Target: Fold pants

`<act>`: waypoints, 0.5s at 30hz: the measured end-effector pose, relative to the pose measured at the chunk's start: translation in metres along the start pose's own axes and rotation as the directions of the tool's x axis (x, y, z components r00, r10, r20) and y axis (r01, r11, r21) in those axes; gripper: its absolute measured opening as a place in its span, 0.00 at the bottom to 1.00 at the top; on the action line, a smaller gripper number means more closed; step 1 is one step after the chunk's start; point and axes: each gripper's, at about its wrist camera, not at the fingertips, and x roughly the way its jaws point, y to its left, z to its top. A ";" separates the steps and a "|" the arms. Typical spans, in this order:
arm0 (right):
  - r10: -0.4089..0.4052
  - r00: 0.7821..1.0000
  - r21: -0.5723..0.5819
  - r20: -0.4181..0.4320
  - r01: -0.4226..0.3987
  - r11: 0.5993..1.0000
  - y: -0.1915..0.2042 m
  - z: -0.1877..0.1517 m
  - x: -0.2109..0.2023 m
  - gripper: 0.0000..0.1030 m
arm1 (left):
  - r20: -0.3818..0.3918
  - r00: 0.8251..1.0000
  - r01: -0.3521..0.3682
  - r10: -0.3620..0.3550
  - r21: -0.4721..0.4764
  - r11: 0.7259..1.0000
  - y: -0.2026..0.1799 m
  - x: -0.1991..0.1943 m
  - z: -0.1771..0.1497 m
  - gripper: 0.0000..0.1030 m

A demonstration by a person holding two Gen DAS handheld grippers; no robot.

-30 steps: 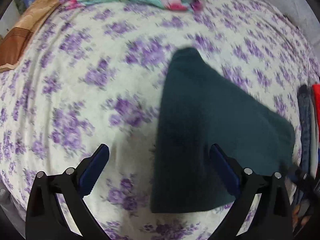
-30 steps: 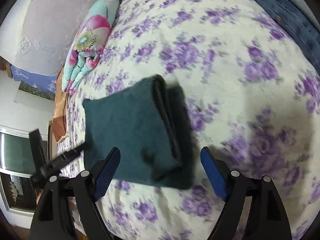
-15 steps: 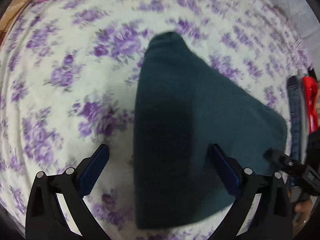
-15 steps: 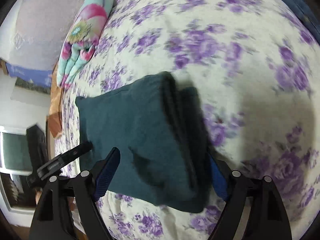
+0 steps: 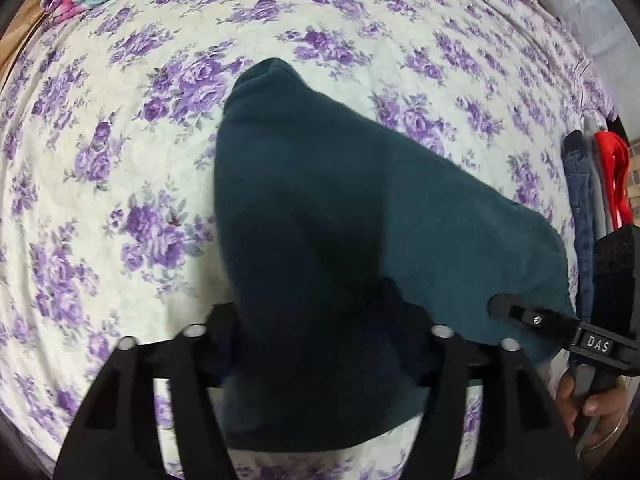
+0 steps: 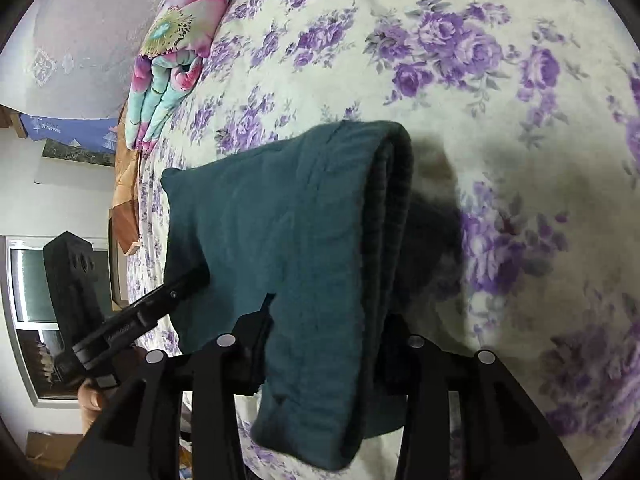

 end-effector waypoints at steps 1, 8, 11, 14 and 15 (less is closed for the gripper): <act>-0.001 1.000 -0.008 -0.006 0.001 1.000 0.002 0.001 0.001 0.44 | 0.001 1.000 -0.014 0.014 0.017 1.000 -0.004 0.001 -0.001 0.68; -0.019 0.999 -0.057 -0.034 0.017 0.998 0.007 0.005 0.005 0.35 | 0.007 0.998 -0.070 0.070 0.048 0.996 -0.030 0.014 0.004 0.73; 0.001 0.999 -0.053 -0.041 -0.003 0.999 0.005 0.006 0.003 0.29 | 0.002 0.998 -0.061 0.061 0.039 0.997 -0.035 0.016 0.008 0.73; -0.006 1.000 -0.089 -0.023 0.004 0.996 0.011 0.005 -0.003 0.25 | 0.000 0.998 -0.056 0.056 0.038 0.998 -0.034 0.015 0.007 0.73; -0.008 1.000 -0.110 -0.013 0.007 0.994 0.015 0.005 -0.007 0.23 | -0.001 0.999 -0.054 0.055 0.039 0.998 -0.030 0.011 0.003 0.73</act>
